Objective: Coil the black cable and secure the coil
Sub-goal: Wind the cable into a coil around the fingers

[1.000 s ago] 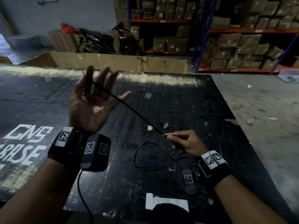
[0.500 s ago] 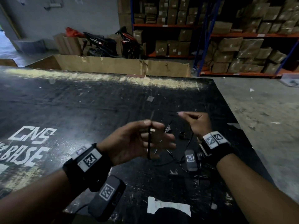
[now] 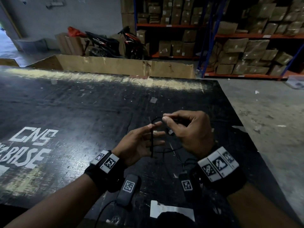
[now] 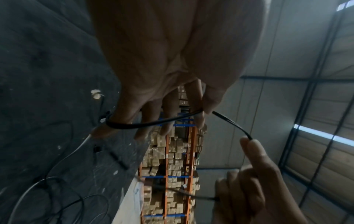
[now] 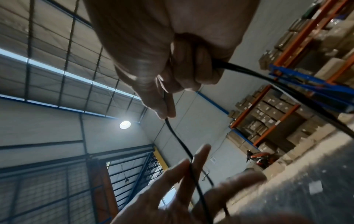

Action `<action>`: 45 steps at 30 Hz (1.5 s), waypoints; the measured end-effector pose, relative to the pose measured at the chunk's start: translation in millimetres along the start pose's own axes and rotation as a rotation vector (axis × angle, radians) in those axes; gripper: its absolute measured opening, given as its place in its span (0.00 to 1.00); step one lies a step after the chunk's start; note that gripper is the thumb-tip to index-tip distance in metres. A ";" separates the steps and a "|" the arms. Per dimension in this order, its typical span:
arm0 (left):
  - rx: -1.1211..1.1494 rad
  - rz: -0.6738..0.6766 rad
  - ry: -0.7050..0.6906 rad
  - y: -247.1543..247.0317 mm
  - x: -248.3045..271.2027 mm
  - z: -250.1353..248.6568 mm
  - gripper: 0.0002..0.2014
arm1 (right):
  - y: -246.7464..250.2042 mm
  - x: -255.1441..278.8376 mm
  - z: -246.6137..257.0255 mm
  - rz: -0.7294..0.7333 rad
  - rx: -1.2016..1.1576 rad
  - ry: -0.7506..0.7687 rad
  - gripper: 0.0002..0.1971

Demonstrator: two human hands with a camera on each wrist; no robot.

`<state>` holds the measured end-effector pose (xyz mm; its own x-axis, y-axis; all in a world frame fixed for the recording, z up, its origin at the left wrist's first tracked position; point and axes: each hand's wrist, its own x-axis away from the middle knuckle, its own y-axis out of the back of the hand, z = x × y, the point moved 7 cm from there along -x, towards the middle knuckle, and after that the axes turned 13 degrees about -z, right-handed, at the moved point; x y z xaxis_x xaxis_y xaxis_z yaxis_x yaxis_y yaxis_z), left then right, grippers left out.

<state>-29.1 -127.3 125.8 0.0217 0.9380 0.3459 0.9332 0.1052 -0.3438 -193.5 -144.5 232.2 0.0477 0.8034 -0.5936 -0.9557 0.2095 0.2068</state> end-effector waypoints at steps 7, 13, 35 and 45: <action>0.206 0.032 -0.138 2.7 -7.7 -46.6 0.19 | -20.7 49.0 -30.2 0.149 -0.273 -0.223 0.08; 0.330 0.138 -0.237 -0.6 1.9 -91.9 0.18 | -30.2 75.0 -72.4 0.229 -0.463 -0.526 0.12; 0.152 0.506 0.041 -39.7 61.7 -12.2 0.18 | -20.7 -25.4 -96.0 0.227 -0.085 -0.283 0.06; -0.173 0.003 0.019 1.9 14.5 8.0 0.18 | -29.0 -15.5 -24.4 0.344 0.077 -0.030 0.06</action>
<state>-29.8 -110.8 123.1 0.0302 0.9318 0.3618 0.9809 0.0418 -0.1898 -173.5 -176.7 216.4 -0.2633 0.8499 -0.4565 -0.8927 -0.0352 0.4493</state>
